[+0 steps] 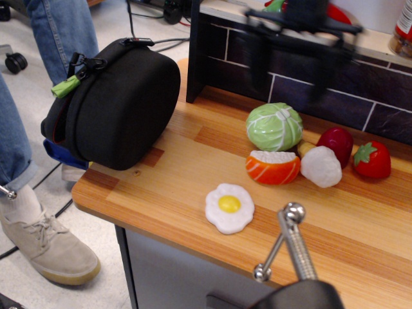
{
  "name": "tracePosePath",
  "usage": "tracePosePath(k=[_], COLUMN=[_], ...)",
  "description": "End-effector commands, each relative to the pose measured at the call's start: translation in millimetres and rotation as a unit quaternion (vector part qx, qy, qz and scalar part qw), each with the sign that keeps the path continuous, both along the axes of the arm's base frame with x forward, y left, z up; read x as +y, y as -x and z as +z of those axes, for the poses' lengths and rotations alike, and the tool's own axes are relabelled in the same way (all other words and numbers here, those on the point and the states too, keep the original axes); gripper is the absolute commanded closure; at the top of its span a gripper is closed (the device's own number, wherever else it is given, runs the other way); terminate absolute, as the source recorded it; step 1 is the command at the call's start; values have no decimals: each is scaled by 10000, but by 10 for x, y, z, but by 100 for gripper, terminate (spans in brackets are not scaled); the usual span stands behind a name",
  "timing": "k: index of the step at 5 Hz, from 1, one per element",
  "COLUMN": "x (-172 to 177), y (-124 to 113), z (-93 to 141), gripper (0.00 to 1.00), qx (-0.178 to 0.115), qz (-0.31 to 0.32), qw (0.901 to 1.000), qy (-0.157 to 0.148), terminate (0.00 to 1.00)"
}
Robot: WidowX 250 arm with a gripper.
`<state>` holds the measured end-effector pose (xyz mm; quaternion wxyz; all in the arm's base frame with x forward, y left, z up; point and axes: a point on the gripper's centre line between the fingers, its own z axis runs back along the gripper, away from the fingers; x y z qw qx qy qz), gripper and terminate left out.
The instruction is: Zip zipper bag
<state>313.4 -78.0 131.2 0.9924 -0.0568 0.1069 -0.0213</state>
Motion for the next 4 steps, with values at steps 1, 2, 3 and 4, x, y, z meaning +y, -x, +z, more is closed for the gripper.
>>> tracePosePath(k=[1, 2, 3, 4], x=[847, 1211, 1505, 1636], y=[215, 440, 561, 561], z=[178, 284, 466, 488], gripper=[0, 0, 0, 0], qx=[-147, -292, -427, -332], qz=[-692, -318, -124, -123], qw=[9974, 9965, 9958, 9953], qy=[-113, -720, -806, -896], terminate=[0, 0, 0, 0])
